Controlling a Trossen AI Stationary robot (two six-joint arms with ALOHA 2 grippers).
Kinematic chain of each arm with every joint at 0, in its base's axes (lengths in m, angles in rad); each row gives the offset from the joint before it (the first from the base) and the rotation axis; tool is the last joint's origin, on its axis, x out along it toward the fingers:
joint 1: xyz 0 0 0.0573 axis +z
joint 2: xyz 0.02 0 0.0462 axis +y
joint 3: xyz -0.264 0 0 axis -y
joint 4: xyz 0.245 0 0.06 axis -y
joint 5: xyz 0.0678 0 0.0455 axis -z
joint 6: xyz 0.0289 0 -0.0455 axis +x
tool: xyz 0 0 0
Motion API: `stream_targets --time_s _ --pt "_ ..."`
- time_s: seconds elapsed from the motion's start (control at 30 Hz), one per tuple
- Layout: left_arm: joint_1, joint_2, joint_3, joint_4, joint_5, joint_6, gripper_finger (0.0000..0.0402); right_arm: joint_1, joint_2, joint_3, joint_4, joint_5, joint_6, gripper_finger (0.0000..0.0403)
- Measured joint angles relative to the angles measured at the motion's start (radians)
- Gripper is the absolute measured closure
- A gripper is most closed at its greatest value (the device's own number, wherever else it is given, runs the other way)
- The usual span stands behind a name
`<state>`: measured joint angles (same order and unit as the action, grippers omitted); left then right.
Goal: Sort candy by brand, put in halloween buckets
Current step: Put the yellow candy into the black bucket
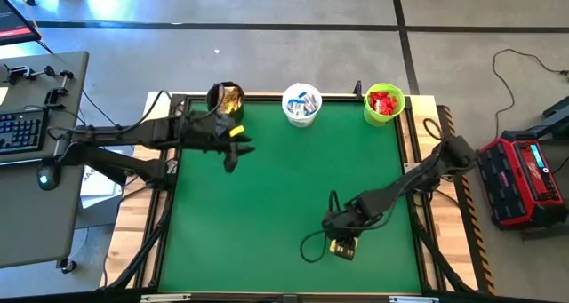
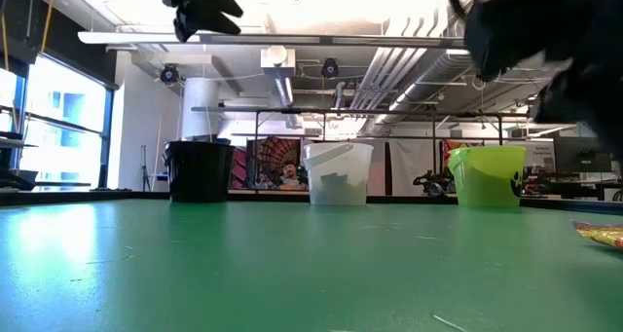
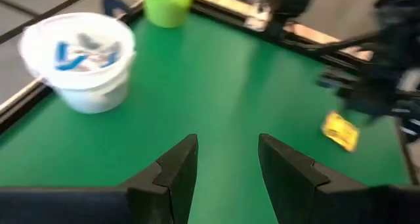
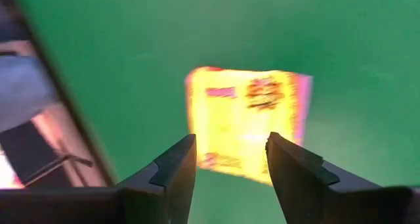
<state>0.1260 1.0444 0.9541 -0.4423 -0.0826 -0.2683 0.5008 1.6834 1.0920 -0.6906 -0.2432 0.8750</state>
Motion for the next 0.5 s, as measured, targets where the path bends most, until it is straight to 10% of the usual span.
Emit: stream_targets --time_s 0.5 --pt "-0.170 -0.018 -0.028 -0.004 -0.002 0.034 0.0248 -0.179 0.175 0.001 0.017 -0.171 -0.201 0.0238"
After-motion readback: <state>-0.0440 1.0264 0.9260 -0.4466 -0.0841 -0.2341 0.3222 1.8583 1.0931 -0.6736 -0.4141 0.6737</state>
